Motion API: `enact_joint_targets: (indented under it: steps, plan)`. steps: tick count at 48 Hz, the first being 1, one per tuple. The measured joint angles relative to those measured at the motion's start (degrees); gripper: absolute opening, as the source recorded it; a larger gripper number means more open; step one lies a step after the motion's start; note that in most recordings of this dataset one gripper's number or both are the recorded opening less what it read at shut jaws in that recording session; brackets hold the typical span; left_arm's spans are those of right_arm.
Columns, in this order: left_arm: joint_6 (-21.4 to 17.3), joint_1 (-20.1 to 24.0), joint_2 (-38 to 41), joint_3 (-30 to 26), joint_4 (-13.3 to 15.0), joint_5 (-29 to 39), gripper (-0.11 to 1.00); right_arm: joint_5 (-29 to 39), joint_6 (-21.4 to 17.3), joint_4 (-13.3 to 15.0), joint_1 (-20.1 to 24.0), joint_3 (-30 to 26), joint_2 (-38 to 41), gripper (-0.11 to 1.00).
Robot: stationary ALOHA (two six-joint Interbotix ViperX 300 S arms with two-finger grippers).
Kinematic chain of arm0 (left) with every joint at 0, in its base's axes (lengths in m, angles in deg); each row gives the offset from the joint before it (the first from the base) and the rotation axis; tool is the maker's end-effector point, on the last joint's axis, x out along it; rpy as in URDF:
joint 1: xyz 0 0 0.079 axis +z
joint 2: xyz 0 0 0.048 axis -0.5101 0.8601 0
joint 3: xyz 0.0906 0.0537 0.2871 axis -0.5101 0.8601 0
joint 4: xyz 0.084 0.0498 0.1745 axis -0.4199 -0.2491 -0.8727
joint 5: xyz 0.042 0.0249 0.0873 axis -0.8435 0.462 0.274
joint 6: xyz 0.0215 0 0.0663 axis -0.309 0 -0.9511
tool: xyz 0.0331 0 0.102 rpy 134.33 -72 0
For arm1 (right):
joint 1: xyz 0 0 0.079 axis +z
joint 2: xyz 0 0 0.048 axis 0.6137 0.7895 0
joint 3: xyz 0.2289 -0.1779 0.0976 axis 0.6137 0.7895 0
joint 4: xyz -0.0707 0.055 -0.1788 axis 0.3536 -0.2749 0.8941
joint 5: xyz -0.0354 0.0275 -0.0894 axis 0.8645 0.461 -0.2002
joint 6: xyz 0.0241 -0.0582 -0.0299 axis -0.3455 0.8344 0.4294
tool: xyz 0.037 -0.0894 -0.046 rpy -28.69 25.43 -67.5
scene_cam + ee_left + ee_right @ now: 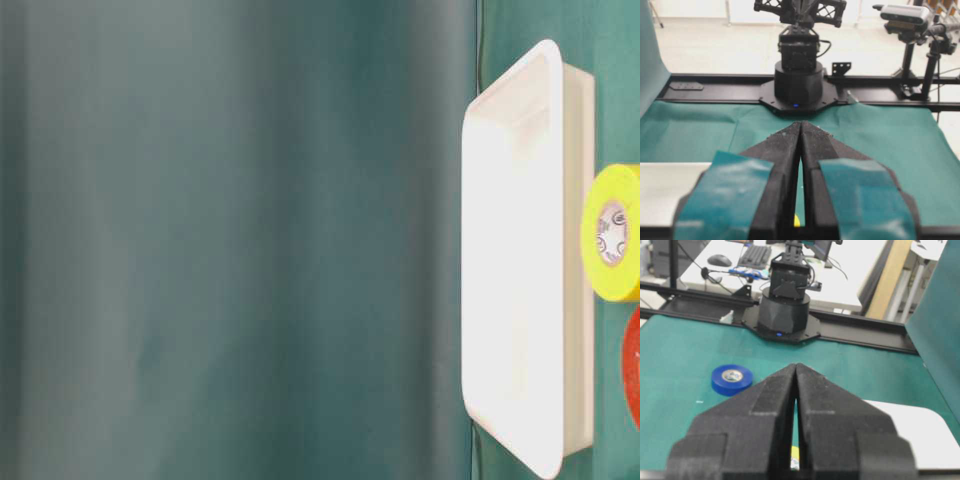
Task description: Pick up the tape from a random location and place it into the white case.
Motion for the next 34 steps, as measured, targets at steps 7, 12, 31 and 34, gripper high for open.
enact_joint_targets:
  steps: [7, 12, 31, 34]
  plan:
    - [0.09, 0.0, 0.09, -0.09, 0.0, 3.34, 0.02, 0.53, 0.0, 0.0, -0.09, -0.88, 0.18, 0.0]
    - [0.09, 0.0, 0.09, -0.09, -0.09, 3.96, 0.02, 1.05, -0.09, 0.09, -0.18, -1.14, 0.53, 0.0]
    - [0.09, 0.0, -0.18, -0.18, -0.09, 4.22, 0.02, 3.25, -0.53, 0.0, -0.18, -2.29, 0.7, 0.0]
    - [0.09, 0.0, -0.26, -0.18, 0.0, 4.31, 0.02, 3.34, -0.62, 0.0, -0.26, -2.46, 0.7, 0.0]
